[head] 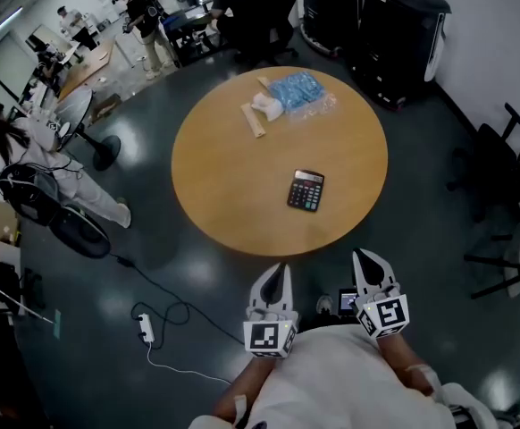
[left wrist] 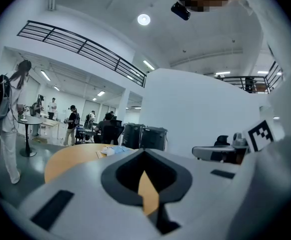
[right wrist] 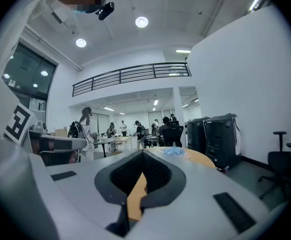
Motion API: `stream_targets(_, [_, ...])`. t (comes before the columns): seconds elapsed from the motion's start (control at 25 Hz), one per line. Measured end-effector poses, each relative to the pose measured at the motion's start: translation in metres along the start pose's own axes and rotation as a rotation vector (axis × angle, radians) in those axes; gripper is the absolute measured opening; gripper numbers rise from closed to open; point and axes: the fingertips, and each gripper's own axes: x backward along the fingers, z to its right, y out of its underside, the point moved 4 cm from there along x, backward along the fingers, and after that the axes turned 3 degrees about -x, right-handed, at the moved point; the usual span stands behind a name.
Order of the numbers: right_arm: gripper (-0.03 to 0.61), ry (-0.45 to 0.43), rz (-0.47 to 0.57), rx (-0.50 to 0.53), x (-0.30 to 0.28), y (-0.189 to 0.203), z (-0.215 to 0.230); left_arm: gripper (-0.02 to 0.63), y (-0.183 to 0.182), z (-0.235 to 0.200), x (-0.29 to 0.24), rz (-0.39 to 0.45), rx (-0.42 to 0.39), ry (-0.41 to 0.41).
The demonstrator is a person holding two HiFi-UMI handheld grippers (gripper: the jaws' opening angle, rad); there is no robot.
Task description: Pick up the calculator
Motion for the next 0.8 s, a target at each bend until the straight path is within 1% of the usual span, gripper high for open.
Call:
stream_targets(0.12, [0.014,-0.011,-0.005,-0.005,0.0,0.0,0.001,0.006,0.001,0.003,0.0,-0.006,-0.001,-0.002])
stream_targets(0.36, [0.014,-0.063,0.001,-0.004,0.002,0.001,0.006,0.006,0.007,0.009,-0.003,-0.017,0.013,-0.028])
stream_targets(0.48, [0.015,-0.092,-0.001,-0.02,0.001,0.004,0.012,0.006,0.01,0.013,-0.006,-0.024,0.014,-0.04])
stream_targets(0.68, [0.014,-0.116,0.001,-0.018,-0.016,0.001,0.026,0.006,0.022,0.004,-0.019,-0.029,-0.045,-0.064])
stream_targets(0.8, [0.015,-0.111,-0.012,-0.021,-0.029,0.0,0.031,0.006,0.026,-0.01,-0.033,-0.053,-0.042,-0.061])
